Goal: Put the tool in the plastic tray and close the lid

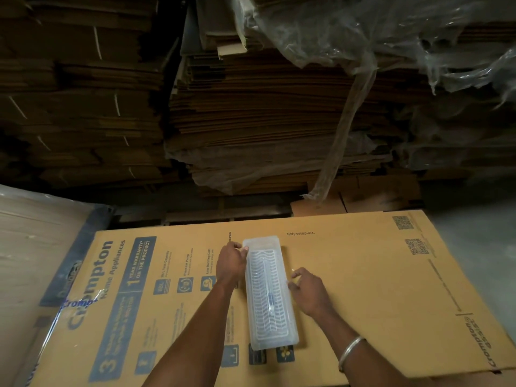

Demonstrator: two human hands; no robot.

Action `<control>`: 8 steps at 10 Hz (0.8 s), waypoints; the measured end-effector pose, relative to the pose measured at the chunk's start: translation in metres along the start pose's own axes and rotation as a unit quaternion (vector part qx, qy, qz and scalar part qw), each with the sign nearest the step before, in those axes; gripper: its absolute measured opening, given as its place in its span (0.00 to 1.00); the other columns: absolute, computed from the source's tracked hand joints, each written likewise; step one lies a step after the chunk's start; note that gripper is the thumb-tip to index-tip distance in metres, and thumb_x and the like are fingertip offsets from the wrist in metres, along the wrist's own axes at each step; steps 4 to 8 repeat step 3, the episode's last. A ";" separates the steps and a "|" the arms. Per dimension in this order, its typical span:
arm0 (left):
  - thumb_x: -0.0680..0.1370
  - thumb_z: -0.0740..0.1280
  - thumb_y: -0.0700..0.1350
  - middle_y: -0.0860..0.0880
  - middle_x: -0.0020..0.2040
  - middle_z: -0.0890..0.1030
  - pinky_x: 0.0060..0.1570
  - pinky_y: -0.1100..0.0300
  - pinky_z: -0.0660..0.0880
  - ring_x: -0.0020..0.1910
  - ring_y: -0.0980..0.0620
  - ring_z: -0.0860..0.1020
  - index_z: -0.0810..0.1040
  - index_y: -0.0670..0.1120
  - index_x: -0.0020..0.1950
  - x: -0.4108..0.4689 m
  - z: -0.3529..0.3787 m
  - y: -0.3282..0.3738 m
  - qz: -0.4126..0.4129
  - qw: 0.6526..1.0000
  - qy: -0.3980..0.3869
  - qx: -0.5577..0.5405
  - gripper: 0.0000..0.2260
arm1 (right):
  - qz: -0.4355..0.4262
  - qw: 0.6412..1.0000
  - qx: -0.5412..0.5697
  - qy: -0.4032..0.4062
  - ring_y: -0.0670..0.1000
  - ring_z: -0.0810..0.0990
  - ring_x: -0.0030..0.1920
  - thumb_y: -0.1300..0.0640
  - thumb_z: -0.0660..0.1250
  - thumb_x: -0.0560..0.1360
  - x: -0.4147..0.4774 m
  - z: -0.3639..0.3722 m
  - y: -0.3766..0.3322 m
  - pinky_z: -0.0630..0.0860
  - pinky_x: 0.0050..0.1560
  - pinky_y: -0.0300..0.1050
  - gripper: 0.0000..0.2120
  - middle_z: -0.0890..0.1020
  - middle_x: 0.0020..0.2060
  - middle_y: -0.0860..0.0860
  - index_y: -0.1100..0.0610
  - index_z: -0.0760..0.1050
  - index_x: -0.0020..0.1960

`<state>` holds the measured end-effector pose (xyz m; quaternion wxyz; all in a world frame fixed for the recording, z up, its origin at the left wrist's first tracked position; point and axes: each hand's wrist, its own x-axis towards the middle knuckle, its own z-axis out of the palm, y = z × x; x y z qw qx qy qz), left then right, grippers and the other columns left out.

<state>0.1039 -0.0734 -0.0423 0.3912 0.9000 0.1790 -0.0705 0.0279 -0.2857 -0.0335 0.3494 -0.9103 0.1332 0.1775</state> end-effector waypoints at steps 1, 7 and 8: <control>0.83 0.64 0.54 0.44 0.66 0.78 0.55 0.54 0.75 0.61 0.44 0.80 0.75 0.45 0.70 -0.002 -0.012 0.008 0.037 0.998 0.000 0.044 0.19 | -0.047 0.997 -0.037 0.046 0.53 0.82 0.60 0.50 0.65 0.81 0.009 -0.012 -0.025 0.79 0.60 0.49 0.11 0.84 0.57 0.50 0.52 0.79 0.62; 0.84 0.60 0.58 0.44 0.80 0.66 0.73 0.47 0.71 0.77 0.43 0.68 0.60 0.46 0.82 -0.006 -0.031 0.009 0.117 0.982 0.059 0.132 0.30 | -0.127 0.982 -0.119 0.075 0.55 0.63 0.80 0.42 0.57 0.84 0.020 -0.035 -0.064 0.63 0.79 0.53 0.29 0.69 0.79 0.55 0.55 0.64 0.81; 0.84 0.60 0.58 0.44 0.80 0.66 0.73 0.47 0.71 0.77 0.43 0.68 0.60 0.46 0.82 -0.006 -0.031 0.009 0.117 0.982 0.059 0.132 0.30 | -0.127 0.982 -0.119 0.075 0.55 0.63 0.80 0.42 0.57 0.84 0.020 -0.035 -0.064 0.63 0.79 0.53 0.29 0.69 0.79 0.55 0.55 0.64 0.81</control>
